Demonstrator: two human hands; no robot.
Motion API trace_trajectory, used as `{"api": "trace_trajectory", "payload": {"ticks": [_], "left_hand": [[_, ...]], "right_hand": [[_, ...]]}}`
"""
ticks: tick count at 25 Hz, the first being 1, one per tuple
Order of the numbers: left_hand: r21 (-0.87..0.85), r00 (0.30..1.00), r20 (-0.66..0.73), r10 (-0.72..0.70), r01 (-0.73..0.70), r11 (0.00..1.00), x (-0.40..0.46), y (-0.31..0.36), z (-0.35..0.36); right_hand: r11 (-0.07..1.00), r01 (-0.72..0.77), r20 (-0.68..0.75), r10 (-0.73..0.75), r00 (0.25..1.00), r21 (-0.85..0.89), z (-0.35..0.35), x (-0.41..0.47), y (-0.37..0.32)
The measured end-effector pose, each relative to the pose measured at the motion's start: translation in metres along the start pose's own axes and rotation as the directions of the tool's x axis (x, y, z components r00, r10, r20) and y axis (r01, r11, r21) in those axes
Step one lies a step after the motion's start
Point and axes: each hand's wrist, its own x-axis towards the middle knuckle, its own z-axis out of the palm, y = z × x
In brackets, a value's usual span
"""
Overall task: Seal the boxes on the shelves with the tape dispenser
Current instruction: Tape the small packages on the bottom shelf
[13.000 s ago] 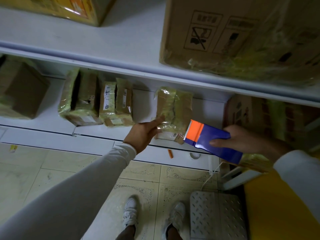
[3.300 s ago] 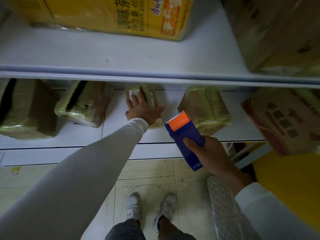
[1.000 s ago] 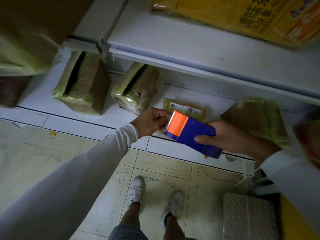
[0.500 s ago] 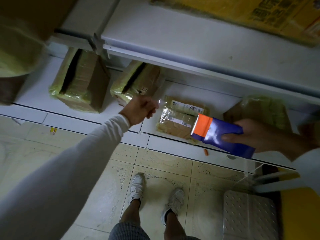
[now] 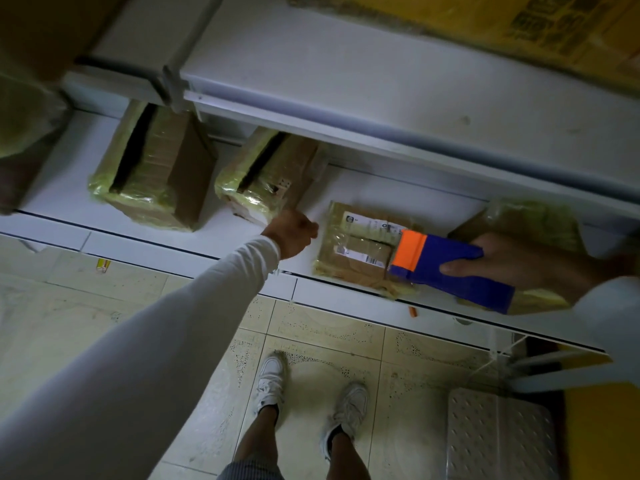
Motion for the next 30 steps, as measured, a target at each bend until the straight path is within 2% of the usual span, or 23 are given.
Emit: {"api": "trace_trajectory", "payload": {"ticks": [4,6,8,9,10,12,15,16,17,18,19,21,24,26,30], "left_hand": [[-0.095,0.997,0.020,-0.070,0.071,0.993,0.002,-0.001,0.015],[-0.010,0.998,-0.001,-0.068,0.068,0.998,-0.001,-0.005,0.010],[0.125,0.983,-0.167,0.077,-0.057,0.991,-0.011,-0.009,0.013],[0.115,0.959,-0.222,0.178,-0.156,0.981,-0.021,-0.008,0.019],[0.033,0.944,-0.225,0.242,-0.241,0.970,-0.028,-0.006,0.028],[-0.088,0.949,-0.140,0.284,-0.297,0.951,-0.033,-0.003,0.043],[-0.124,0.976,-0.081,0.203,-0.212,0.969,-0.024,-0.001,0.046],[-0.052,0.972,-0.114,0.206,-0.213,0.976,-0.024,-0.001,0.044],[0.105,0.943,-0.190,0.272,-0.256,0.961,-0.026,-0.003,0.044],[0.295,0.888,-0.236,0.395,-0.322,0.900,-0.027,-0.005,0.046],[0.456,0.824,-0.213,0.524,-0.391,0.800,-0.028,-0.008,0.047],[0.642,0.768,-0.053,0.638,-0.463,0.611,-0.026,-0.012,0.047],[0.734,0.764,0.054,0.643,-0.467,0.493,-0.013,-0.019,0.039],[0.740,0.723,0.114,0.681,-0.519,0.427,-0.008,-0.021,0.032],[0.755,0.697,0.200,0.689,-0.558,0.345,0.001,-0.021,0.026]], "right_hand": [[0.999,-0.041,0.004,0.041,0.999,-0.006,0.007,0.007,0.002],[0.998,-0.056,0.009,0.055,0.998,0.007,0.009,0.008,0.002],[0.998,-0.069,0.001,0.069,0.998,0.013,0.012,0.007,0.003],[0.997,-0.075,-0.006,0.075,0.997,0.012,0.015,0.007,0.004],[0.997,-0.079,-0.014,0.079,0.997,0.013,0.018,0.007,0.004],[0.996,-0.080,-0.019,0.080,0.997,0.028,0.021,0.007,0.005],[0.996,-0.055,-0.021,0.057,0.998,0.071,0.026,0.006,0.005],[0.995,-0.041,-0.017,0.042,0.999,0.087,0.030,0.007,0.004],[0.995,-0.025,-0.015,0.027,1.000,0.101,0.036,0.008,0.002],[0.994,-0.011,-0.020,0.014,1.000,0.109,0.041,0.010,-0.001],[0.994,0.002,-0.028,0.001,1.000,0.112,0.047,0.013,-0.003],[0.993,0.034,-0.055,-0.028,0.998,0.117,0.060,0.019,-0.009],[0.978,0.065,-0.100,-0.045,0.994,0.197,0.078,0.021,-0.012],[0.964,0.060,-0.064,-0.045,0.997,0.259,0.081,0.012,-0.007],[0.971,-0.002,-0.018,0.007,1.000,0.241,0.073,-0.032,0.029]]}}
